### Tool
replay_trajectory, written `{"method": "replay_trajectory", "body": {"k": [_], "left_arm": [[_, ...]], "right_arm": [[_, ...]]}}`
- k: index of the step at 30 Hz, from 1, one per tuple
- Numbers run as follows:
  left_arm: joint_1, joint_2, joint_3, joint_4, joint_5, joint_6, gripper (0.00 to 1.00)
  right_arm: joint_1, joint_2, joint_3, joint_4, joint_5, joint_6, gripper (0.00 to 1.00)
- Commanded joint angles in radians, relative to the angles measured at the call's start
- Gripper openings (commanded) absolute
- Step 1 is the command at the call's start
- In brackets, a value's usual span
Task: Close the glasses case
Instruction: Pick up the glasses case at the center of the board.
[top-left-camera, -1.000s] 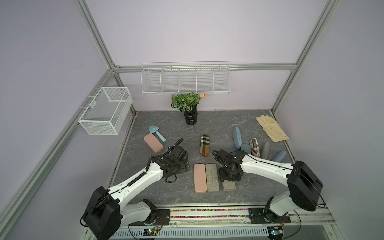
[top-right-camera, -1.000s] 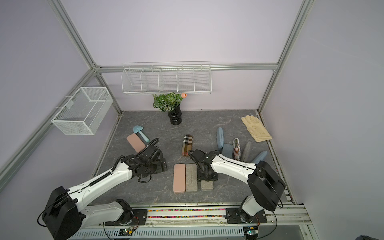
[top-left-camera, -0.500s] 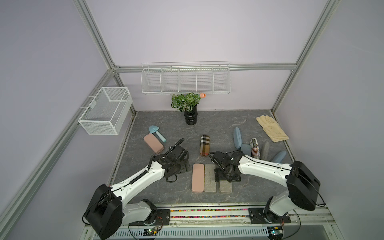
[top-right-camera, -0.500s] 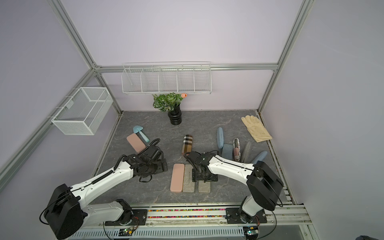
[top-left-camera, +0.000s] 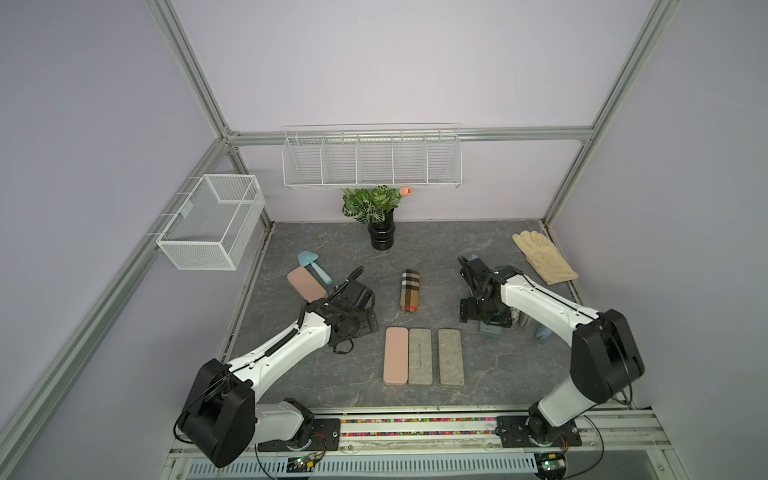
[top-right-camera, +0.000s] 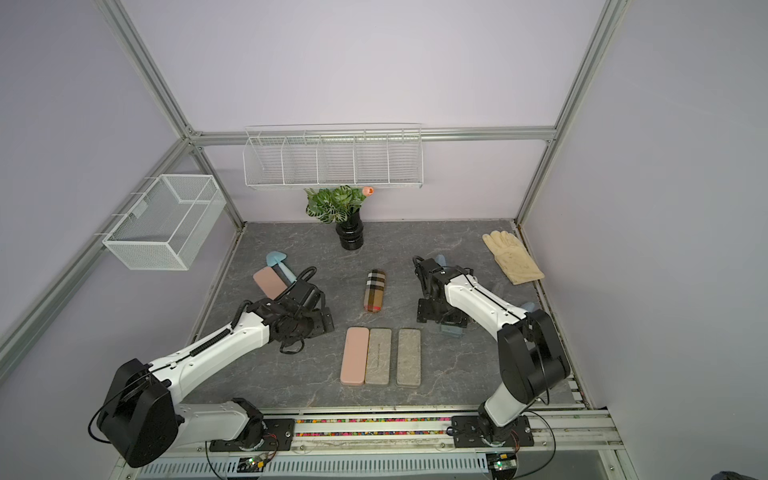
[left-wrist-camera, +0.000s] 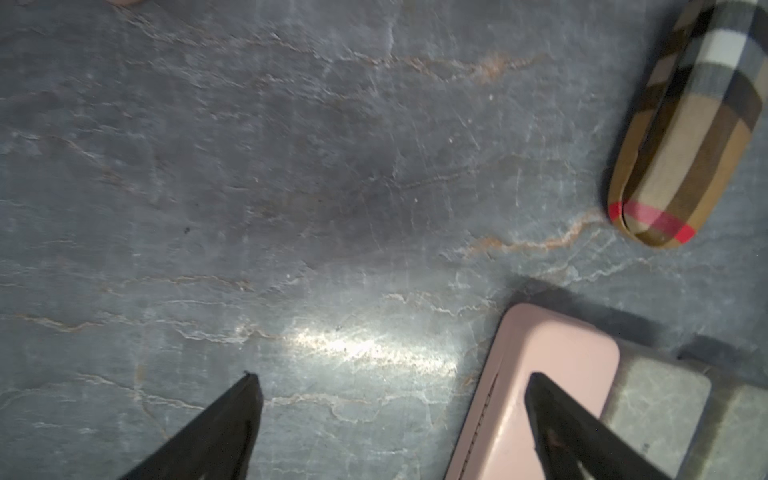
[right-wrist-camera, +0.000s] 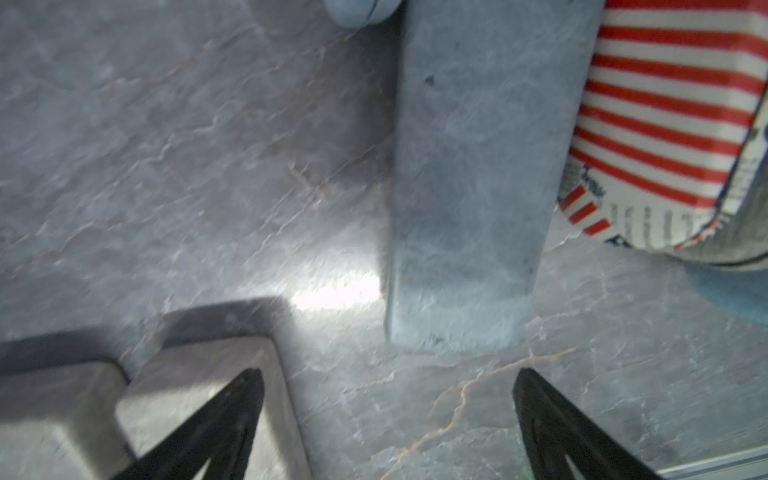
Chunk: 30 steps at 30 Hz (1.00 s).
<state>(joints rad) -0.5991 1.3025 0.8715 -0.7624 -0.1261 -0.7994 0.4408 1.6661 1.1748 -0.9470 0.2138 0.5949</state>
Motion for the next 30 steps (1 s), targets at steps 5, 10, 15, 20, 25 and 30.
{"method": "replay_trajectory", "body": {"k": [5,10,15,20,25,30], "left_arm": [[0.078,-0.031,0.04,-0.051,-0.005,0.048,1.0],[0.111,-0.029,0.036,-0.056,-0.001,0.058,1.0],[0.141,-0.022,0.039,-0.057,0.002,0.069,1.0],[0.154,-0.001,0.053,-0.058,0.003,0.08,1.0],[0.161,0.015,0.065,-0.06,-0.002,0.087,1.0],[0.205,0.024,0.082,-0.074,-0.011,0.095,1.0]], "right_arm": [[-0.084,0.136,0.097,0.025,-0.032,-0.125,0.94],[-0.121,0.17,0.111,0.036,-0.039,-0.147,0.94],[-0.153,0.179,0.105,0.044,-0.045,-0.164,0.94],[-0.177,0.187,0.104,0.047,-0.05,-0.179,0.93],[-0.192,0.218,0.109,0.064,-0.066,-0.19,0.94],[-0.195,0.241,0.097,0.078,-0.099,-0.197,0.89]]}}
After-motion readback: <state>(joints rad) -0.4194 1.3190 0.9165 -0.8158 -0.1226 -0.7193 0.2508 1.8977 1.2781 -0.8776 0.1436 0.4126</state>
